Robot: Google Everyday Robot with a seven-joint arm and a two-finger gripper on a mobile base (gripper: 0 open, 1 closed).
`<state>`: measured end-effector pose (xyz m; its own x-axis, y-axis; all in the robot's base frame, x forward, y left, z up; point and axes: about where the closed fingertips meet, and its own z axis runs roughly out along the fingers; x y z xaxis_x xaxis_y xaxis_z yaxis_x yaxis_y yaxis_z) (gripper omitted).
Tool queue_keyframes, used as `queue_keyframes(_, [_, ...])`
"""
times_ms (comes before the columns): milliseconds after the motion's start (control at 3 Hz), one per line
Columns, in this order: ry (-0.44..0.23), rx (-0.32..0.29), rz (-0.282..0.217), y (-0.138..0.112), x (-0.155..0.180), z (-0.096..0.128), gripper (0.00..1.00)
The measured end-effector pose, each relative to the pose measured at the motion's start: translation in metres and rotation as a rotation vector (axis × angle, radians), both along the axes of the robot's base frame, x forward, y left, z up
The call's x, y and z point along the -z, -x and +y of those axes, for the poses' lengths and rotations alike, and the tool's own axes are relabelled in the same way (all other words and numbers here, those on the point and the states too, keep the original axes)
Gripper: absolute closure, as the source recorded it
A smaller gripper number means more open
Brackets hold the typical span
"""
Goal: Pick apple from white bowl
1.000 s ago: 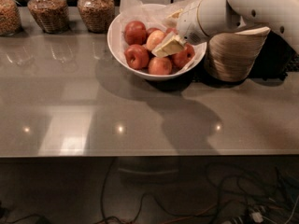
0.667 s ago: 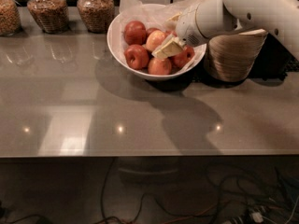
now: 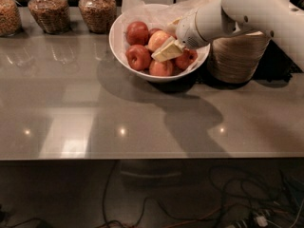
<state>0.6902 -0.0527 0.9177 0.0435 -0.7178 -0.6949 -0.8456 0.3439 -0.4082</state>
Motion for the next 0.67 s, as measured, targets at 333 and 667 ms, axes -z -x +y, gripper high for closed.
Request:
queue_keyframes(333, [-0.001, -0.001, 0.004, -0.0002, -0.0031, 0.0006, 0.56])
queue_keyframes(667, [-0.004, -0.005, 0.014, 0.0005, -0.0036, 0.0011, 0.79])
